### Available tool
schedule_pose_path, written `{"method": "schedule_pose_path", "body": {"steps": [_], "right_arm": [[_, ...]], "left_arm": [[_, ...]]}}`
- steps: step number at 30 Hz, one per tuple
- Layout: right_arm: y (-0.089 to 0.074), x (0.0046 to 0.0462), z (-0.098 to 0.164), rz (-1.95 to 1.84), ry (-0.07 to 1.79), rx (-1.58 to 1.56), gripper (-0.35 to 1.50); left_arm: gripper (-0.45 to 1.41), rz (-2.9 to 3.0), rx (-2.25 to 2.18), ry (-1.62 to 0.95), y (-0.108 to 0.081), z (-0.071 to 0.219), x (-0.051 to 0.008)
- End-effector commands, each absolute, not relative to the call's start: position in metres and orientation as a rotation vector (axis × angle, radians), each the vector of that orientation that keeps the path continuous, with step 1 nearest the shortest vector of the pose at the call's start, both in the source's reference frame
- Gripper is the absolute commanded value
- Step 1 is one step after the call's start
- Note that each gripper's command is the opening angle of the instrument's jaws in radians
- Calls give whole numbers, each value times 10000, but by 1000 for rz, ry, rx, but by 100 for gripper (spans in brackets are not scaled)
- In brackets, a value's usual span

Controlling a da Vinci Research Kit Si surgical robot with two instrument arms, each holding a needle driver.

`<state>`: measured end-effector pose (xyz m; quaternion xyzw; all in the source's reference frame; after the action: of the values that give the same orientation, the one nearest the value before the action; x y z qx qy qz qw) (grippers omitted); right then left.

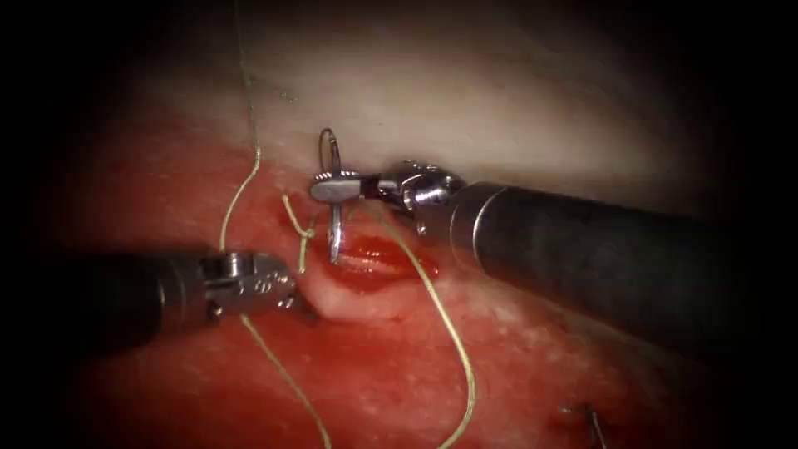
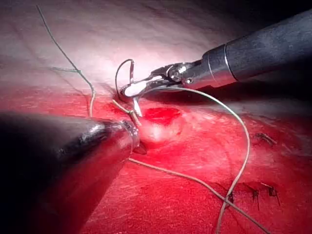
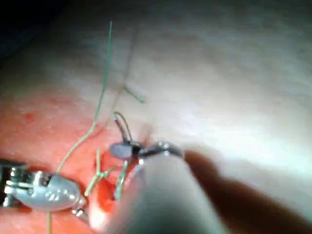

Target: Wound Closure

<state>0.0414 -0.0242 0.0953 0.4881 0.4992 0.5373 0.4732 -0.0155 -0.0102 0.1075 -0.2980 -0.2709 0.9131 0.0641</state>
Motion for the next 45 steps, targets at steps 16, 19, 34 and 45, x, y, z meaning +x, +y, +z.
{"method": "schedule_pose_path", "body": {"steps": [16,19,34,45], "right_arm": [[-256,429,952,1463,1074,1453,-35],[-257,429,950,1471,1072,1474,-35],[-267,435,944,1534,974,1619,-35],[-277,442,937,1565,919,1725,-35]], "left_arm": [[-45,2758,-902,-821,-102,1082,-160],[-45,2758,-903,-821,-102,1082,-159],[-45,2759,-904,-822,-102,1082,-159],[-45,2759,-904,-823,-101,1082,-158]]}}
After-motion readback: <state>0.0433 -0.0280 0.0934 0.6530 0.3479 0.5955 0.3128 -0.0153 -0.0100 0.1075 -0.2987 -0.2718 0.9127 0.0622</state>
